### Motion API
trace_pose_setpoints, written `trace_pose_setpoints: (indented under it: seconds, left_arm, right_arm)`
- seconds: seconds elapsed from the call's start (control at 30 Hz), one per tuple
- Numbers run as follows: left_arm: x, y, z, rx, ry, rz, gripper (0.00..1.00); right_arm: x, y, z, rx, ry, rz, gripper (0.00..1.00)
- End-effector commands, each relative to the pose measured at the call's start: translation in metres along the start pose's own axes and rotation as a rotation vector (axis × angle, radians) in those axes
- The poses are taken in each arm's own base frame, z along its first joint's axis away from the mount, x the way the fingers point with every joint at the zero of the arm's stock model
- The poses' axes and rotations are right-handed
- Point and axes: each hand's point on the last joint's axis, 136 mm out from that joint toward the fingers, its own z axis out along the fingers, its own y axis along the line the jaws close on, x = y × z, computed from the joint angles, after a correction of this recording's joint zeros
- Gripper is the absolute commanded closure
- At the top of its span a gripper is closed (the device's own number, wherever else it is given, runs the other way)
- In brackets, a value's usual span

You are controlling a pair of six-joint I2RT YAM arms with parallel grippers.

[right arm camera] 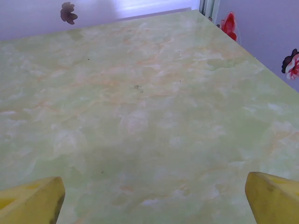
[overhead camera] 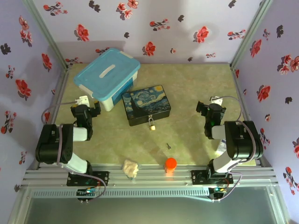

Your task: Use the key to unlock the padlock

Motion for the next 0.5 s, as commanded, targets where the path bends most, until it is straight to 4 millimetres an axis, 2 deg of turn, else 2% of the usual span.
trace_pose_setpoints:
  seconds: [0.0,0.47]
  left_arm:
    - [-0.0044,-0.0023,0.0018,0.010,-0.016,0.022,0.00]
    - [-0.0040,-0.0024,0.0020,0.011,-0.015,0.022,0.00]
  right_arm:
    - [-0.0101,0.0018,0.0010,-0.014,-0.026,-0.008,0.01]
    - [-0.0092,0.0054,0.0014,-0.035,-0.019,-0.016,0.01]
